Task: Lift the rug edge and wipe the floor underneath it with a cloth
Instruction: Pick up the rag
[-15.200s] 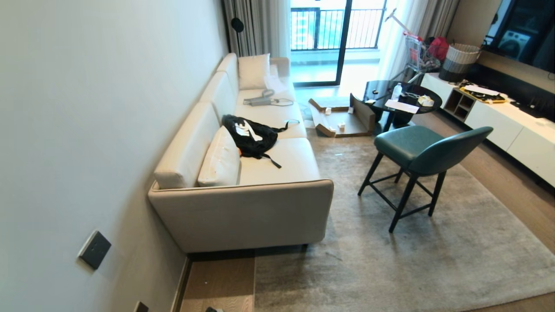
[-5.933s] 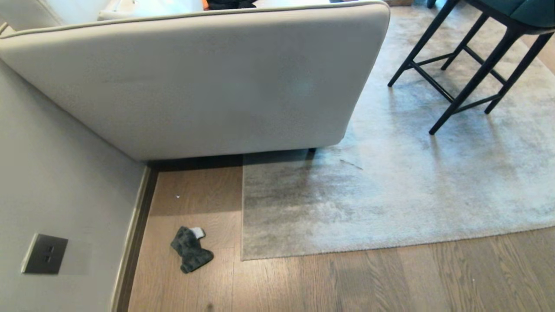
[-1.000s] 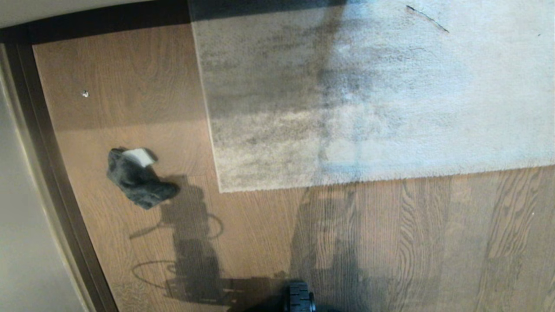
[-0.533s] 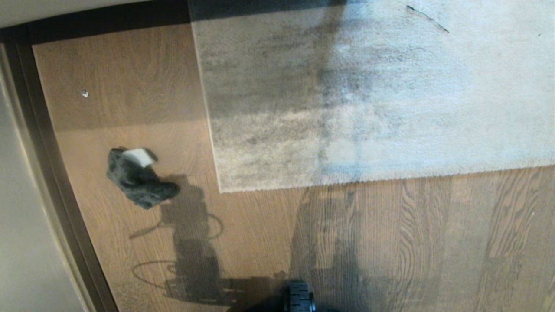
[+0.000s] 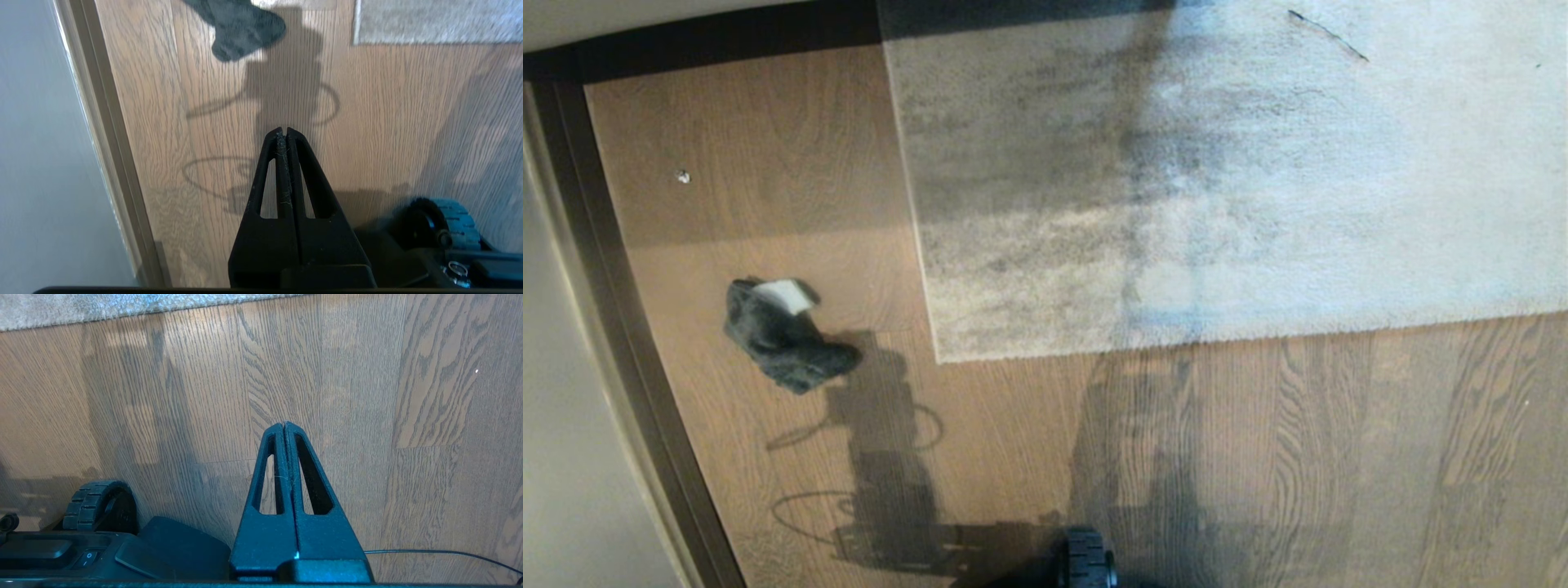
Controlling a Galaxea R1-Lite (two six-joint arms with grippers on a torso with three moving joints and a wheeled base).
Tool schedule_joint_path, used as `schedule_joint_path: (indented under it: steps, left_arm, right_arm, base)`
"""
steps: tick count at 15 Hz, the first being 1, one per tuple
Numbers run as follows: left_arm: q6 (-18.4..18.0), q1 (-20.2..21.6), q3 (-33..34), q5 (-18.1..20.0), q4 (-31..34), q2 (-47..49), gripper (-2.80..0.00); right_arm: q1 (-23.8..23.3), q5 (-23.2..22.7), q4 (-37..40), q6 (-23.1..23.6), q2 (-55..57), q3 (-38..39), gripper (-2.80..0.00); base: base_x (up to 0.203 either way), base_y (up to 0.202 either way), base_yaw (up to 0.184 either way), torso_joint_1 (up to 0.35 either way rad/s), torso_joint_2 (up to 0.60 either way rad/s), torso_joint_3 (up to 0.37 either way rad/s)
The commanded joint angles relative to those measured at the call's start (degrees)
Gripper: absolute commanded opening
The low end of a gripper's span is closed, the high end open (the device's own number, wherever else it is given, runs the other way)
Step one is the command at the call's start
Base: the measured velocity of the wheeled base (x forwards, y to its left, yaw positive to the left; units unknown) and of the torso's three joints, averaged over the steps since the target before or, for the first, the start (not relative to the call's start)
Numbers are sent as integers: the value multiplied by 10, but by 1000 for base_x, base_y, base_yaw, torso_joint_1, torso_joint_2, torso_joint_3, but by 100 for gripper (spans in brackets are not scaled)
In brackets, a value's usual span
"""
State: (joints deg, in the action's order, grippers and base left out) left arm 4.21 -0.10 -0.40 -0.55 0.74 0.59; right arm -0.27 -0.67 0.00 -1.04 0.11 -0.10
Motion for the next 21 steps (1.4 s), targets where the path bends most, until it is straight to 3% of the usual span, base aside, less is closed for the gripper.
schedule_joint_path:
  steps: [1,4,8,16,20,21]
  left_arm:
    - [0,-1,-1,0,2,26,-280]
    - [-1,-1,-9,2,3,42,-280]
    - [5,-12,-55,-7,-8,186,-280]
    - [7,-11,-113,-15,-197,441,-280]
    - [2,-7,-170,-16,-231,518,-280]
    - [1,2,-182,-16,-232,528,-89]
  right_arm:
    - [0,0,0,0,0,0,-280]
    - [0,0,0,0,0,0,-280]
    - [0,0,0,0,0,0,-280]
    - [0,0,0,0,0,0,-280]
    - [0,0,0,0,0,0,-280]
    - [0,0,0,0,0,0,-280]
  base:
    - [0,0,0,0,0,0]
    - [0,0,0,0,0,0]
    - [0,0,0,0,0,0]
    - [0,0,0,0,0,0]
    - [0,0,0,0,0,0]
    - [0,0,0,0,0,0]
